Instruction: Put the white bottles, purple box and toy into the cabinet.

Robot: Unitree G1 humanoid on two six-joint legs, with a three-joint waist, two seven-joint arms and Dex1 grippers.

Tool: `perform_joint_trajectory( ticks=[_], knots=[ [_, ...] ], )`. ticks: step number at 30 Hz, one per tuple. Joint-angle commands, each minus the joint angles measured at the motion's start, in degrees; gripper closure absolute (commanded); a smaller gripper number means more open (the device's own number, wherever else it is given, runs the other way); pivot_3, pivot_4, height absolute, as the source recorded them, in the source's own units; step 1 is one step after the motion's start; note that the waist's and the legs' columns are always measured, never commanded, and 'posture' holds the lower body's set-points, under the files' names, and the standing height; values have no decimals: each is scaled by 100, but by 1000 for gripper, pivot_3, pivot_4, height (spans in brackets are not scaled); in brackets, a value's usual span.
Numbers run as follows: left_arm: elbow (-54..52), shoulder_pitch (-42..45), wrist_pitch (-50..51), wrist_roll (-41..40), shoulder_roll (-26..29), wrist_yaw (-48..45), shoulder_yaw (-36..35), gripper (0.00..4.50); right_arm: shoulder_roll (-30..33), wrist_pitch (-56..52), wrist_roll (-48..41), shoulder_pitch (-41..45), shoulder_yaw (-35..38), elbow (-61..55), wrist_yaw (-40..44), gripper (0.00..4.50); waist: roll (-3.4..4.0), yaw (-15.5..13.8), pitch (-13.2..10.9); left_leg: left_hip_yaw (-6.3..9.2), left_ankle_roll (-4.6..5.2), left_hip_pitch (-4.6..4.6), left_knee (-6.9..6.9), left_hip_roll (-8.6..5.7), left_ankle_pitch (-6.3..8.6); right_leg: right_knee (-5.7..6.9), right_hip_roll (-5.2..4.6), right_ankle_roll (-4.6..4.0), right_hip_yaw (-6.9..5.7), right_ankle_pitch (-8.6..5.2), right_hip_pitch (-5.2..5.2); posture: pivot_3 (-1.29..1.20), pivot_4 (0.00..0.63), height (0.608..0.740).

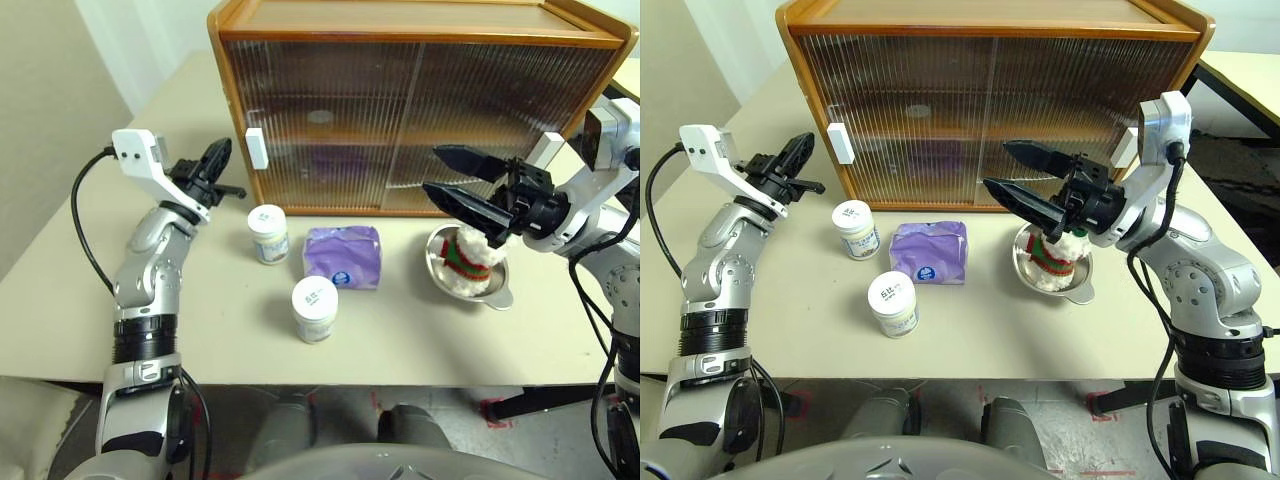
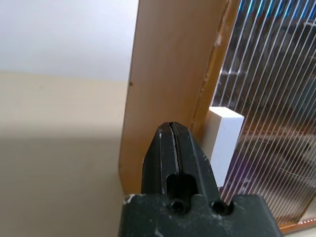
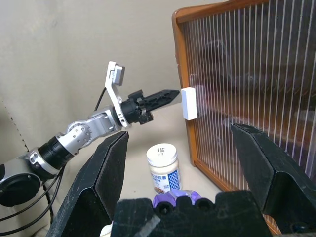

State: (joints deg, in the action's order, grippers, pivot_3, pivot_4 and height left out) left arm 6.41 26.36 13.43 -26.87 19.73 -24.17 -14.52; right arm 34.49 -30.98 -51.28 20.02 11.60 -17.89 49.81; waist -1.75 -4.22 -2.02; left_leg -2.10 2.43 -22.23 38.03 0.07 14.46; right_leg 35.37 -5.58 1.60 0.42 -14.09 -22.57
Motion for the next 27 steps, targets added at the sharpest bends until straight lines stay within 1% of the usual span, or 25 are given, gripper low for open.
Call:
perform_joint_trajectory(
  ticks=[1, 17, 27],
  knots=[
    [152, 96, -10, 48, -59, -110, 105, 4473, -24, -60, 11, -15, -26, -87, -45, 0, 0, -1, 0, 1, 0, 0, 0, 0, 0, 0, 0, 0, 0, 0, 0, 63, 0, 740],
    [-3, -57, 122, 29, -143, -282, 293, 4473, -109, -36, 33, -9, -38, -97, -147, 0, -3, -9, 2, 1, 0, -1, 2, -11, 0, 1, -16, 3, 0, 3, 1, 49, 0, 740],
    [157, 35, 60, 94, -208, -337, 371, 4473, -88, -46, 38, 3, -23, -89, -143, 0, -4, 18, 2, 1, -3, 0, 7, -13, 2, 3, -15, 6, 0, 9, 3, 34, 0, 740]
  ],
)
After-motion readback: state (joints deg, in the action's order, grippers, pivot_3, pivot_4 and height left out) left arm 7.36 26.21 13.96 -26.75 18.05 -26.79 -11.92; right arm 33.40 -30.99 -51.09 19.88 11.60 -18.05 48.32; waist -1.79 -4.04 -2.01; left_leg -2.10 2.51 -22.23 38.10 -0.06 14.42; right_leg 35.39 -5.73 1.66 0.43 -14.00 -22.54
